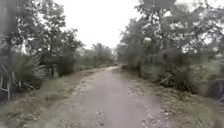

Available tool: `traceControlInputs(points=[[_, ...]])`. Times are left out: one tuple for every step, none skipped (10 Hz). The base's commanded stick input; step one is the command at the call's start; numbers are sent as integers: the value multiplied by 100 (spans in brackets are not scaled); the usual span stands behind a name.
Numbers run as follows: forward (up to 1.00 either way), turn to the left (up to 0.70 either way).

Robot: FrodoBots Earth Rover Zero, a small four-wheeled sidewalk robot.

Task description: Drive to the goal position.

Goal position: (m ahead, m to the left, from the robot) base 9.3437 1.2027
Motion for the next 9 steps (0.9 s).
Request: traceControlInputs(points=[[70,0],[70,0],[70,0],[70,0],[70,0],[70,2],[70,7],[70,11],[70,35]])
